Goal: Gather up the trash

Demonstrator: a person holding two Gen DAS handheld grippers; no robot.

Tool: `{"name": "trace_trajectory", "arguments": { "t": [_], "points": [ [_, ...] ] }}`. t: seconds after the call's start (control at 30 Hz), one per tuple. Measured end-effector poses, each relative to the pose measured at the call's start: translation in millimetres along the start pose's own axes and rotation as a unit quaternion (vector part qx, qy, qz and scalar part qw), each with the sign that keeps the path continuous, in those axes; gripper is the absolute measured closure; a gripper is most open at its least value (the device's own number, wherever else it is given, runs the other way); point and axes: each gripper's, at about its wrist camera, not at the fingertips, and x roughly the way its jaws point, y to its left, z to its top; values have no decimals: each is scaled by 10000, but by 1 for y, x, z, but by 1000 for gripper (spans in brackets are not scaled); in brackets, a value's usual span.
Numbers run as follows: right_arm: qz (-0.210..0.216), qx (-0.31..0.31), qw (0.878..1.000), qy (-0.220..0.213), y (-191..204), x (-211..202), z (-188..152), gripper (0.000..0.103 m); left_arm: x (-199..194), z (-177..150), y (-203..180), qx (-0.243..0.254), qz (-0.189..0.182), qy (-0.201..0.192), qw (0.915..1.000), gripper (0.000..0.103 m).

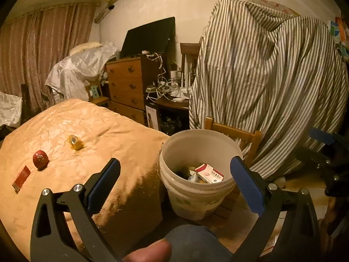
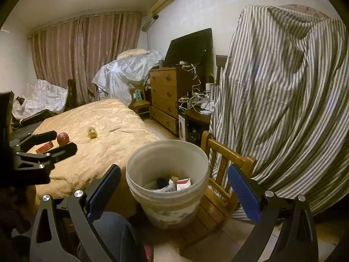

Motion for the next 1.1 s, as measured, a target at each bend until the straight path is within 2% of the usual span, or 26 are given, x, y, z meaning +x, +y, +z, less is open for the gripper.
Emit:
{"name": "trace_trajectory", "arguments": {
  "t": [0.37, 0.87, 1.1],
  "points": [
    [7, 53, 10000, -42, -3, -5, 1, 5, -11, 0, -4, 83, -131, -84, 9998, 6],
    [11, 73, 10000, -10, -8, -7, -2, 5, -8, 0, -6, 60, -309, 3, 9995, 6],
    [-6, 71, 10000, -10, -8, -6, -2, 5, -4, 0, -10, 46, -208, 52, 9998, 6]
  ]
}}
